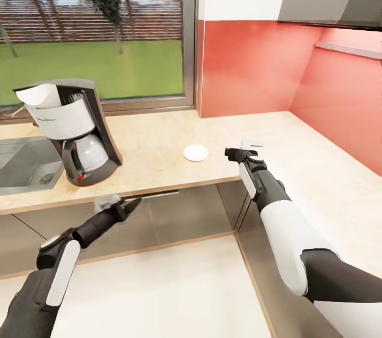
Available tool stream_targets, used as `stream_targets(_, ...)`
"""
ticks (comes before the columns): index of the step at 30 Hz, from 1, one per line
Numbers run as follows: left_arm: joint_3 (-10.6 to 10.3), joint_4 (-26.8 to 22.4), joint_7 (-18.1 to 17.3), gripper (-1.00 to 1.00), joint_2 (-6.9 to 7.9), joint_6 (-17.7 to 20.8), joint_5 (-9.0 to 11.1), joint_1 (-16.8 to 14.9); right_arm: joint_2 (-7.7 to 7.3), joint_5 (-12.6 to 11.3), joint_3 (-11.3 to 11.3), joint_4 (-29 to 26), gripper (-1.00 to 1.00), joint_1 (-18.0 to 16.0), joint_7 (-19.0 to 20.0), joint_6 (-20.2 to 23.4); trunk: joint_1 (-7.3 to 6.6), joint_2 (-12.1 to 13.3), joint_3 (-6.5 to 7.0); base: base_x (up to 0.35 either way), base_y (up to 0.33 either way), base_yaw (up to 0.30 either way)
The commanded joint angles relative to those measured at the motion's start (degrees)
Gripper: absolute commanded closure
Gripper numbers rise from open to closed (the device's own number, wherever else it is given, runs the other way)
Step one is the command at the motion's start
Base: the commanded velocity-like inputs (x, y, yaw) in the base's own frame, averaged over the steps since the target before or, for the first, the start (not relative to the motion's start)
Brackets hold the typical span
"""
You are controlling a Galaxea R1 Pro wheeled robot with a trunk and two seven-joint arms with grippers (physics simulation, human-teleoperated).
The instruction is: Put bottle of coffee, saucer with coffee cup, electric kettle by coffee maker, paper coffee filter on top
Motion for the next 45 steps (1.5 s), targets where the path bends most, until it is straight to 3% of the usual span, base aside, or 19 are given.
stream_targets(1, 1.34, -0.05, -0.07, -1.00, -0.03, 1.63, 0.56, -1.30, 0.03, -0.19, -0.11, -0.07, -1.00, -0.04, -0.16, 0.27, 0.03, -0.11, -0.02, 0.000, 0.000, 0.000)
stream_targets(5, 5.09, -0.06, 0.26, -1.00, -0.19, 4.43, 0.70, -4.64, 0.09, -0.19, -0.11, 0.04, -1.00, -0.04, -0.16, 0.27, 0.03, -0.11, 0.34, 0.000, 0.000, 0.000)
stream_targets(8, 6.11, 0.19, 2.41, -1.00, -0.86, 5.17, 0.73, -6.62, 0.10, -0.24, -0.10, 1.23, -1.00, -0.04, -0.16, 0.23, 0.03, -0.11, 0.60, 0.000, 0.000, 0.000)
stream_targets(10, 6.01, 0.50, 5.02, -1.00, -1.44, 5.33, 0.84, -7.86, 0.15, -0.26, -0.07, 1.76, -1.00, -0.04, -0.14, 0.20, 0.03, -0.11, 0.77, 0.000, 0.000, 0.000)
stream_targets(11, 5.94, 0.89, 7.05, -1.00, -2.52, 5.40, 1.00, -8.67, 0.20, -0.29, -0.05, 1.94, -1.00, -0.04, -0.10, 0.21, 0.03, -0.11, 0.85, 0.000, 0.000, 0.000)
stream_targets(12, 5.87, 1.53, 9.74, -1.00, -4.80, 5.44, 1.25, -9.35, 0.30, -0.33, -0.04, 2.11, -1.00, -0.04, -0.04, 0.24, 0.03, -0.11, 0.93, 0.000, 0.000, 0.000)
stream_targets(15, 5.70, 2.08, 13.10, -1.00, -7.38, 5.46, 1.39, -9.70, 0.35, -0.36, -0.03, 2.19, -1.00, -0.04, 0.03, 0.26, 0.03, -0.11, 1.18, 0.000, 0.000, 0.000)
stream_targets(18, 4.52, 2.18, 14.97, -1.00, -8.01, 5.41, 1.39, -9.26, 0.33, -0.38, -0.03, 2.17, -1.00, -0.04, 0.11, 0.30, 0.03, -0.11, 1.39, 0.000, 0.000, 0.000)
stream_targets(24, 3.12, 2.29, 15.64, -1.00, -7.81, 5.42, 1.04, -8.92, 0.05, -0.56, -0.13, 2.28, -1.00, -0.04, 0.43, 0.40, 0.03, -0.11, 1.52, 0.000, 0.000, 0.000)
stream_targets(26, 3.07, 2.82, 15.68, -1.00, -7.67, 5.45, 1.02, -8.95, -0.15, -0.60, -0.20, 3.14, -1.00, 0.00, 2.98, 0.37, 0.03, -0.11, 1.53, 0.000, 0.000, 0.000)
stream_targets(28, 3.26, 4.71, 15.68, -1.00, -7.59, 5.43, 1.06, -9.04, -0.83, -0.58, -0.36, 4.39, -1.00, 0.03, 8.47, 0.37, 0.03, -0.11, 1.53, 0.000, 0.000, 0.000)
stream_targets(30, 3.38, 7.02, 15.68, -1.00, -7.56, 5.40, 1.13, -9.24, -2.30, -0.56, -0.47, 5.08, -1.00, 0.04, 15.12, 0.36, 0.03, -0.11, 1.53, 0.000, 0.000, 0.000)
stream_targets(34, 3.11, 9.40, 15.62, -1.00, -7.60, 5.34, 1.14, -9.40, -4.72, -0.49, -0.54, 5.89, -1.00, 0.05, 24.08, 0.42, 0.03, -0.11, 1.53, 0.000, 0.000, 0.000)
stream_targets(37, 3.11, 9.87, 15.57, -1.00, -7.58, 5.29, 1.41, -9.56, -6.36, -0.57, -0.56, 8.52, -1.00, 0.05, 26.34, 0.75, 0.03, -0.11, 1.53, 0.000, 0.000, 0.000)
stream_targets(39, 2.87, 10.04, 15.38, -1.00, -7.67, 4.94, 1.43, -9.36, -8.26, -1.37, -0.95, 12.41, -1.00, 0.05, 27.26, 1.13, 0.03, -0.11, 1.53, 0.016, 0.000, 0.000)
stream_targets(45, 2.86, 10.17, 15.05, -1.00, -7.65, 4.85, 1.46, -9.13, -8.77, -5.22, -1.23, 17.81, -1.00, 0.05, 28.13, 1.27, 0.03, -0.11, 1.53, 0.226, 0.000, 0.000)
